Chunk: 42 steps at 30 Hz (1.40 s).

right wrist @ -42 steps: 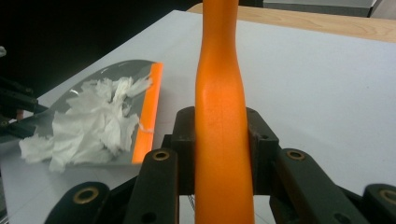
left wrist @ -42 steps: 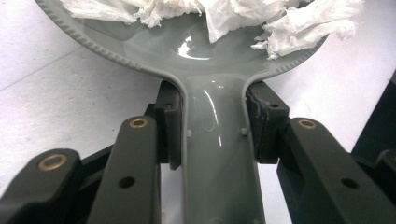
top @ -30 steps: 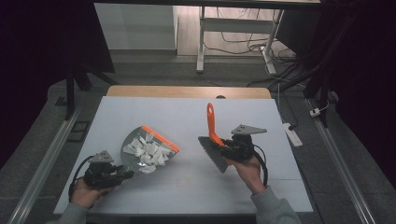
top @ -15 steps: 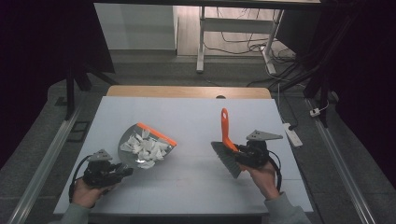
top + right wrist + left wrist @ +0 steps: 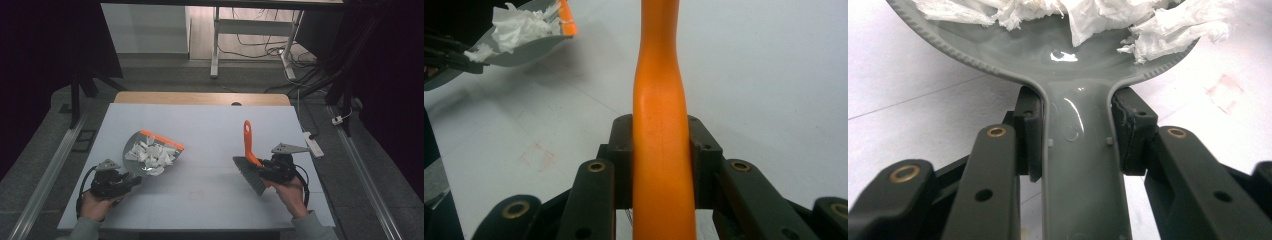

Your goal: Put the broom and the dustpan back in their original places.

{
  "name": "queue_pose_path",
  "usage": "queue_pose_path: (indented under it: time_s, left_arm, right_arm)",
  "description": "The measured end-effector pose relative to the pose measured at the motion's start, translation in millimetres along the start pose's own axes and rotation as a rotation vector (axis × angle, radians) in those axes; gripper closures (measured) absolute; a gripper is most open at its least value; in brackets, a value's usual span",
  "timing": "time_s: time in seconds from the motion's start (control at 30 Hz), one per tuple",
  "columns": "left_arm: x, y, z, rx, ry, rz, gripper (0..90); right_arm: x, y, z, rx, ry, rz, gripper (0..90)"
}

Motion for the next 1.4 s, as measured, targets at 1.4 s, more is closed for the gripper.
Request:
queue_pose_path:
  time_s: [1.4]
  left_arm:
    - [16.0,41.9,2.9,0.075,-0.205,-0.161,61.7]
  right_arm:
    - [-36.8,21.9,19.5,0.194,0.107,0.024,70.2]
Point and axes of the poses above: each handheld gripper's, and its own axes: y roughly forward along the jaws, z roughly out of its underside, x roughly to its left, the point moved 10 cm from there along y, roughly forward along the jaws, and after that the axes turned 15 degrees about y, right-handed, at the moved point
